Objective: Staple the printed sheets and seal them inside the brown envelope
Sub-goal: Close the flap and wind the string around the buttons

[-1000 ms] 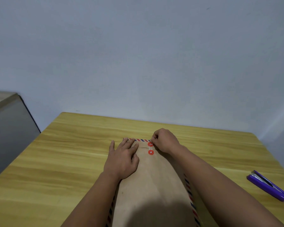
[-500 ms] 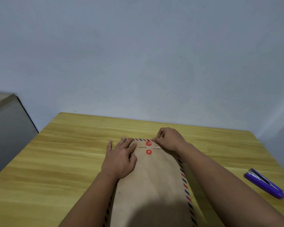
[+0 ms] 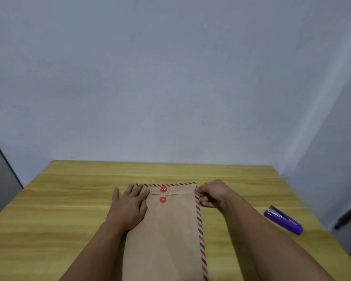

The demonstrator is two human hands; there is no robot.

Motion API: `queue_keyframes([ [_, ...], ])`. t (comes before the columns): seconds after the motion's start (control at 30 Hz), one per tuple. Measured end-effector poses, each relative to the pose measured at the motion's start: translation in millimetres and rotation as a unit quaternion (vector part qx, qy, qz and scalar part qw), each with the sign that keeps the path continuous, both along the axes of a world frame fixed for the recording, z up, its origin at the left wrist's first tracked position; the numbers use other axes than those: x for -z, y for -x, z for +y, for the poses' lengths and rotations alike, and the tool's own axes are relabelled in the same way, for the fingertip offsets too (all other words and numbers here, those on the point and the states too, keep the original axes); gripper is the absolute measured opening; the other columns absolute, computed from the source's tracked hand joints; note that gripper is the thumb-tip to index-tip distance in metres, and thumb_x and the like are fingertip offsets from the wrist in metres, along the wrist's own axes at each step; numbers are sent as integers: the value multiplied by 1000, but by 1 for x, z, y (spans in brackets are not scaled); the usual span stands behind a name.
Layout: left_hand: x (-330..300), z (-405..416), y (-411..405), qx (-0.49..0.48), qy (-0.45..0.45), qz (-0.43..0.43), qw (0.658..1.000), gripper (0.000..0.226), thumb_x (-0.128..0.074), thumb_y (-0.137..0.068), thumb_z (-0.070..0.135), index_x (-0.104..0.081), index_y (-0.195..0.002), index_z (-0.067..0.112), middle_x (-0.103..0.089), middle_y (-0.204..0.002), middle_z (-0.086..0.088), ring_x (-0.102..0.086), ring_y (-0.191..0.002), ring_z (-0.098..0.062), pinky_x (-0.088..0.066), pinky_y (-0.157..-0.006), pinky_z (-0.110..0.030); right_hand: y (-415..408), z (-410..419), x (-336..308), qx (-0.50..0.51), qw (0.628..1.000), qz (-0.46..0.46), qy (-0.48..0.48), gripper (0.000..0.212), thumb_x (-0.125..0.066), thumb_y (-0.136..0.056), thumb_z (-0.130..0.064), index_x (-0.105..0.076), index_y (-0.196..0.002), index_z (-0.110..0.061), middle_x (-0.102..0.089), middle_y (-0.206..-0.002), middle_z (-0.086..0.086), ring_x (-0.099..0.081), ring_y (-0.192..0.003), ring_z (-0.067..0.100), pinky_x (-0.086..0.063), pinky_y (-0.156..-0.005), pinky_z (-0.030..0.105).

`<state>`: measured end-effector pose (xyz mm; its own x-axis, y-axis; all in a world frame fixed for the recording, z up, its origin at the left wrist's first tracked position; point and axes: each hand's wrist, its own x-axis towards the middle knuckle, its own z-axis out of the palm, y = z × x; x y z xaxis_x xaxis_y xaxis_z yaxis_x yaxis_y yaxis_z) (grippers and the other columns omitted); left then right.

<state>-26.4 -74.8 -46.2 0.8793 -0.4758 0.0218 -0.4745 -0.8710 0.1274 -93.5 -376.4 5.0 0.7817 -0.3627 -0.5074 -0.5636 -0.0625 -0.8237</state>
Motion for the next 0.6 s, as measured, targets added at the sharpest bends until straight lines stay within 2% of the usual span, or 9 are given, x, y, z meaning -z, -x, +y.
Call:
queue_keyframes([
  [0.07,-15,-11,7,-3,-40,1,999,63,-18,-93,46,-34,-153,37,-25,-166,7,-10,-156,-22,0,-119,-66,5,7,-17,21,999,-37,-17,27,-68,-91,2,-58,-68,-7,-58,-58,11,-47,-45,19,-41,-39,23],
  [0.13,-30,-27,16,-10,11,-10,1000,50,-34,-95,45,-48,-142,35,-40,-158,7,-27,-151,-23,-11,-119,-65,4,13,-43,22,997,-70,26,24,-69,-85,4,-55,-68,-5,-56,-61,16,-48,-48,22,-38,-42,25],
  [0.17,-41,-36,21,-14,66,4,998,50,-37,-93,55,-55,-135,34,-49,-151,8,-39,-144,-20,-21,-119,-61,4,17,-59,19,995,-86,50,20,-68,-83,3,-56,-69,-4,-57,-65,18,-50,-48,24,-39,-43,27],
  [0.23,-73,-54,32,-11,208,108,972,75,-39,-81,82,-62,-131,30,-61,-141,8,-54,-132,-17,-39,-112,-46,4,24,-91,14,990,-111,84,14,-63,-82,3,-57,-71,-3,-64,-69,24,-54,-43,26,-45,-42,26],
  [0.27,-91,-61,39,-8,266,168,949,89,-43,-75,90,-60,-136,28,-59,-143,6,-54,-133,-17,-40,-112,-40,4,28,-106,17,988,-121,99,15,-62,-84,3,-58,-71,-2,-68,-72,26,-57,-42,27,-49,-41,26],
  [0.33,-132,-73,56,7,331,258,908,103,-51,-73,90,-43,-152,25,-46,-155,1,-45,-141,-19,-36,-112,-35,4,36,-132,24,983,-139,118,18,-60,-86,1,-56,-69,-3,-71,-75,26,-61,-44,29,-54,-42,28],
  [0.4,-168,-83,71,13,346,298,889,98,-60,-81,77,-28,-158,25,-39,-159,0,-40,-143,-23,-40,-102,-36,4,47,-158,26,978,-160,130,19,-59,-86,0,-54,-69,-4,-67,-74,24,-63,-45,30,-54,-43,28],
  [0.5,-202,-90,78,-7,338,306,890,84,-69,-89,46,-19,-156,39,-47,-148,3,-50,-128,-27,-53,-91,-46,6,64,-194,23,973,-204,109,13,-57,-90,0,-57,-78,-2,-66,-77,23,-62,-40,27,-56,-44,29],
  [0.6,-226,-86,79,10,374,263,889,67,-46,-92,10,-31,-148,42,-58,-126,-9,-63,-106,-33,-63,-73,-51,12,81,-224,17,964,-255,74,12,-59,-96,-4,-62,-85,-1,-71,-84,22,-69,-49,25,-63,-52,33],
])
